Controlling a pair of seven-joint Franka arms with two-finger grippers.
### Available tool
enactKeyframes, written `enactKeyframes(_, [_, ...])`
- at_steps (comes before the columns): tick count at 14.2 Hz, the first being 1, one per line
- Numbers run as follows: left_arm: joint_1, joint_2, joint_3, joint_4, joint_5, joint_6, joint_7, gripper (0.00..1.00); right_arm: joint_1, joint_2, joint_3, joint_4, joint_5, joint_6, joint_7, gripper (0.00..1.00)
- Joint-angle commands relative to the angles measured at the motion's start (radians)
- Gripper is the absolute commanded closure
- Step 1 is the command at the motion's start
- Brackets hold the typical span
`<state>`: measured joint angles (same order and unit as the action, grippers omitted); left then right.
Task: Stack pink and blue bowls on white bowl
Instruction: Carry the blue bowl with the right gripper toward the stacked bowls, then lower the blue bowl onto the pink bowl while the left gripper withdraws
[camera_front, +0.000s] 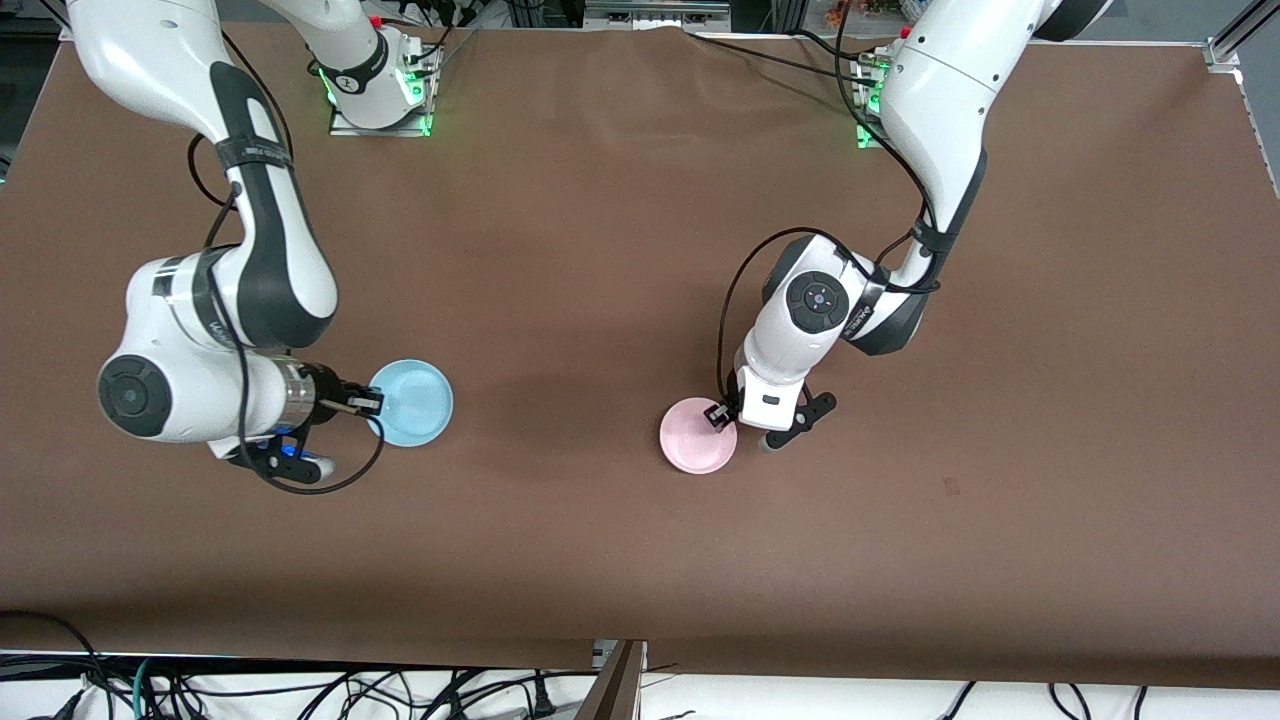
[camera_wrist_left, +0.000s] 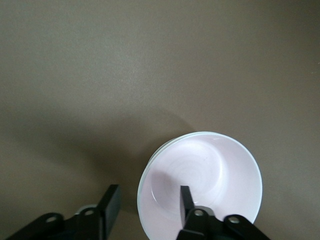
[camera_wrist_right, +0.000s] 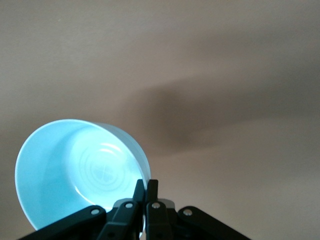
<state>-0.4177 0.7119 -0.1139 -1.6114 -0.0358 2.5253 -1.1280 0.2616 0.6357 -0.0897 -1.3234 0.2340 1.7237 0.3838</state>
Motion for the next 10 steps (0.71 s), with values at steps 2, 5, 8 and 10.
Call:
enactKeyframes(2, [0.020,-0.081,0.006,0.019,0.022,-0.100,0.000,0.37,0.069,-0.013,0.019,-0.002,0.054,0.071,0.202,1.00])
enactKeyframes(5, [0.085,-0.196,-0.003,0.059,0.010,-0.306,0.127,0.37,0.178,0.008,0.021,-0.002,0.053,0.164,0.428,1.00])
enactKeyframes(8, [0.144,-0.316,-0.003,0.128,0.008,-0.566,0.308,0.37,0.293,0.048,0.021,0.001,0.054,0.339,0.678,1.00])
enactKeyframes(10, [0.210,-0.399,-0.006,0.183,0.005,-0.737,0.461,0.35,0.358,0.087,0.021,0.016,0.054,0.471,0.830,1.00])
